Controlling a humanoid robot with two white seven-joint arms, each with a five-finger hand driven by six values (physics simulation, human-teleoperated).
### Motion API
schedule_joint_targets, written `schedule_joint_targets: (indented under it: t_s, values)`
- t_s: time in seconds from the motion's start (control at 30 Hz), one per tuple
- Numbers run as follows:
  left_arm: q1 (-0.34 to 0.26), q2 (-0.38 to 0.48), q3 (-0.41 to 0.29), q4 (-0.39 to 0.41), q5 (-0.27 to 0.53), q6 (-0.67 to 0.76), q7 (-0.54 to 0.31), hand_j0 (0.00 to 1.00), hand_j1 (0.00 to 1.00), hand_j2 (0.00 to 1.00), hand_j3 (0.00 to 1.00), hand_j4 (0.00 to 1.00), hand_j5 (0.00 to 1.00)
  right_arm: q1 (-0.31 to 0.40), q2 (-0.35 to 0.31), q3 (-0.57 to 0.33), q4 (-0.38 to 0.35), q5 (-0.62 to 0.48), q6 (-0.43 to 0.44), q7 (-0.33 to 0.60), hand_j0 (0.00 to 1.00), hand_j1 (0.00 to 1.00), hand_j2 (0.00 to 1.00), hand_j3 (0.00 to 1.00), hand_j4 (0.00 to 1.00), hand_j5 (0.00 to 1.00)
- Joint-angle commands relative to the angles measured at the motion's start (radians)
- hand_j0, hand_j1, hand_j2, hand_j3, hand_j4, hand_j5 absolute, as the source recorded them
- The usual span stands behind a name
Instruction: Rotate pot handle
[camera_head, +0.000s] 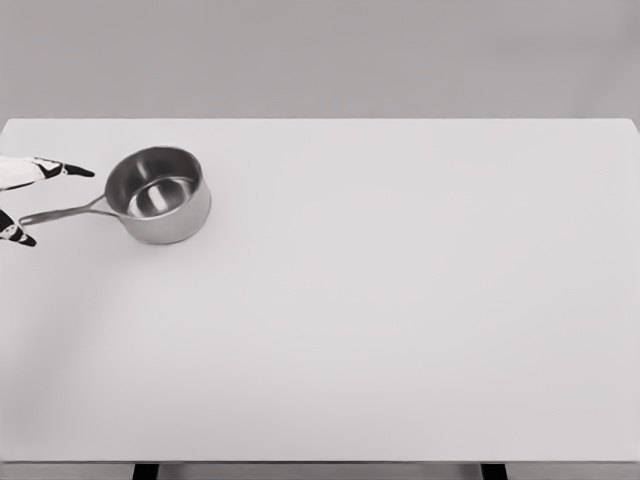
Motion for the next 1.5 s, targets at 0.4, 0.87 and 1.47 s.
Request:
schedule_joint_targets:
  t_s: [0.4, 0.87, 1.47]
  values:
    - [-0.040, -0.039, 0.020, 0.073, -0.029, 0.002, 0.001, 1.00, 1.00, 1.00, 1.00, 1.00, 1.00, 0.000, 0.000, 0.000, 0.000, 0.000, 0.000, 0.000, 1.00, 1.00, 1.00, 1.00, 1.00, 1.00]
    - [-0.081, -0.063, 0.022, 0.113, -0.064, 0.002, 0.001, 1.00, 1.00, 1.00, 1.00, 1.00, 1.00, 0.000, 0.000, 0.000, -0.001, 0.000, 0.000, 0.000, 1.00, 1.00, 1.00, 1.00, 1.00, 1.00]
    - [-0.112, -0.071, 0.019, 0.062, -0.057, 0.002, 0.001, 1.00, 1.00, 1.00, 1.00, 1.00, 1.00, 0.000, 0.000, 0.000, 0.000, 0.000, 0.000, 0.000, 1.00, 1.00, 1.00, 1.00, 1.00, 1.00]
